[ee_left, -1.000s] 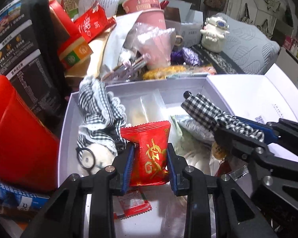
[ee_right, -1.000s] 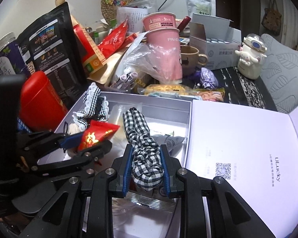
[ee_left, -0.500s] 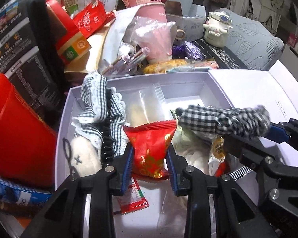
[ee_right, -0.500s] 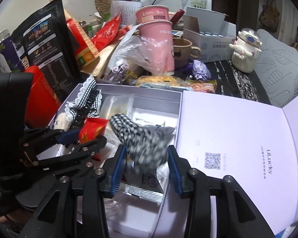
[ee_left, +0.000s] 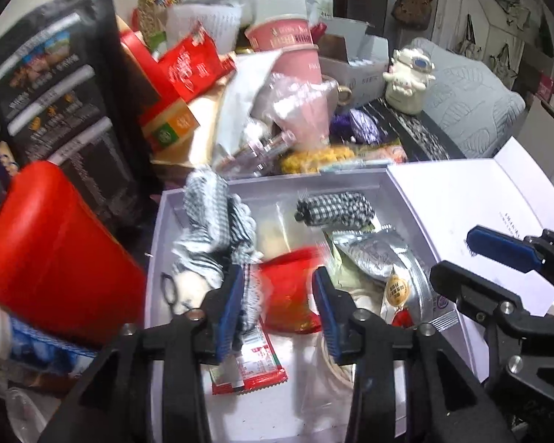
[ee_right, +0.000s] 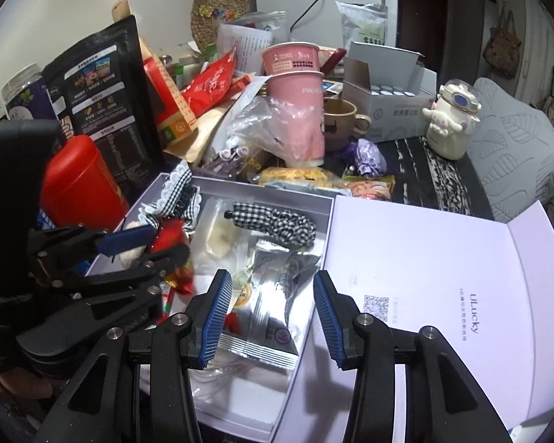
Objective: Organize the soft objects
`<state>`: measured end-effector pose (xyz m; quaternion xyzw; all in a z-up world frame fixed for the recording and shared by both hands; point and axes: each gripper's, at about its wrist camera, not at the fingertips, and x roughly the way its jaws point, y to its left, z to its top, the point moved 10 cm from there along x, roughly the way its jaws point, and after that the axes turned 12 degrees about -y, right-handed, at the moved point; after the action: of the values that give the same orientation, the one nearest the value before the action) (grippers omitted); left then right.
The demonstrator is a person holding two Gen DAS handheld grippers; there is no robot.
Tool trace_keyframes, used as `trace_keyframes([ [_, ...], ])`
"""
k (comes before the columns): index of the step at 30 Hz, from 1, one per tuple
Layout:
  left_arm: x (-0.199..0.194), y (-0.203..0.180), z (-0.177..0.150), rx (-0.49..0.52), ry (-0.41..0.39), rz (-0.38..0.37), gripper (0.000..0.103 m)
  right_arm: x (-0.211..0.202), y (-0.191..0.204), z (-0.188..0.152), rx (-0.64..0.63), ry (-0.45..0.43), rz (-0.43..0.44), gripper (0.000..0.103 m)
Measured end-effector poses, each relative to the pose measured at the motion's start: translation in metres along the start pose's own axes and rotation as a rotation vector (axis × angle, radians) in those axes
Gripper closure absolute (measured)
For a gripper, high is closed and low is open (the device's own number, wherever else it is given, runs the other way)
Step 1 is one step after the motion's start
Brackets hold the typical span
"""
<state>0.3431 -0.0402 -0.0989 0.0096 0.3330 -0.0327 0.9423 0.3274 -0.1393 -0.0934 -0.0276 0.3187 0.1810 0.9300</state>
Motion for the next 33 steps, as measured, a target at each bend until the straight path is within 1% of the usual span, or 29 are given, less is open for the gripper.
trace_keyframes([
  [1,-0.004,0.002,0.004,-0.001,-0.016,0.005,0.046,-0.001,-0.001,0.001,0.002,-0.002,-0.001,0.057],
  [2,-0.009,0.004,0.007,0.000,-0.035,0.018,0.030,-0.002,-0.002,0.002,0.002,-0.005,-0.003,0.057],
  [3,-0.014,0.007,0.011,0.003,-0.060,0.035,0.026,-0.003,-0.003,0.003,0.002,-0.009,-0.009,0.057],
  [5,-0.020,0.010,0.017,0.012,-0.086,0.060,0.026,-0.005,-0.005,0.005,0.004,-0.016,-0.017,0.057],
  [6,-0.021,0.011,0.018,0.013,-0.088,0.061,0.026,-0.006,-0.007,0.005,0.012,-0.016,-0.030,0.057],
  [9,-0.033,0.011,0.025,-0.008,-0.113,0.041,0.026,-0.008,-0.011,0.006,0.021,-0.020,-0.040,0.057],
  [12,-0.045,0.009,0.031,0.000,-0.140,0.034,0.026,-0.014,-0.014,0.010,0.031,-0.033,-0.050,0.057],
  [14,-0.053,0.007,0.034,-0.001,-0.159,0.024,0.026,-0.021,-0.013,0.014,0.031,-0.051,-0.045,0.056],
  [15,-0.057,0.006,0.034,-0.003,-0.164,0.016,0.026,-0.025,-0.011,0.016,0.029,-0.064,-0.041,0.052],
  [16,-0.060,0.005,0.035,-0.006,-0.168,0.009,0.026,-0.029,-0.010,0.018,0.028,-0.075,-0.039,0.051],
  [19,-0.071,0.001,0.038,-0.002,-0.188,-0.006,0.026,-0.041,-0.005,0.026,0.015,-0.108,-0.038,0.051],
  [22,-0.082,0.000,0.041,0.006,-0.210,0.006,0.026,-0.054,0.000,0.032,0.000,-0.141,-0.039,0.051],
  [23,-0.086,0.001,0.042,0.006,-0.216,0.022,0.026,-0.060,0.002,0.035,-0.006,-0.156,-0.044,0.050],
  [24,-0.092,0.001,0.044,0.010,-0.226,0.030,0.026,-0.064,0.004,0.037,-0.011,-0.168,-0.046,0.049],
  [26,-0.104,0.001,0.049,0.013,-0.257,0.033,0.026,-0.075,0.007,0.042,-0.015,-0.199,-0.042,0.043],
  [29,-0.121,0.003,0.053,0.007,-0.295,0.039,0.026,-0.091,0.014,0.048,-0.024,-0.243,-0.044,0.041],
  [32,-0.135,0.003,0.052,0.000,-0.309,0.030,0.026,-0.107,0.019,0.051,-0.019,-0.274,-0.048,0.034],
  [33,-0.138,0.004,0.052,-0.001,-0.311,0.029,0.026,-0.112,0.021,0.050,-0.017,-0.280,-0.048,0.034],
])
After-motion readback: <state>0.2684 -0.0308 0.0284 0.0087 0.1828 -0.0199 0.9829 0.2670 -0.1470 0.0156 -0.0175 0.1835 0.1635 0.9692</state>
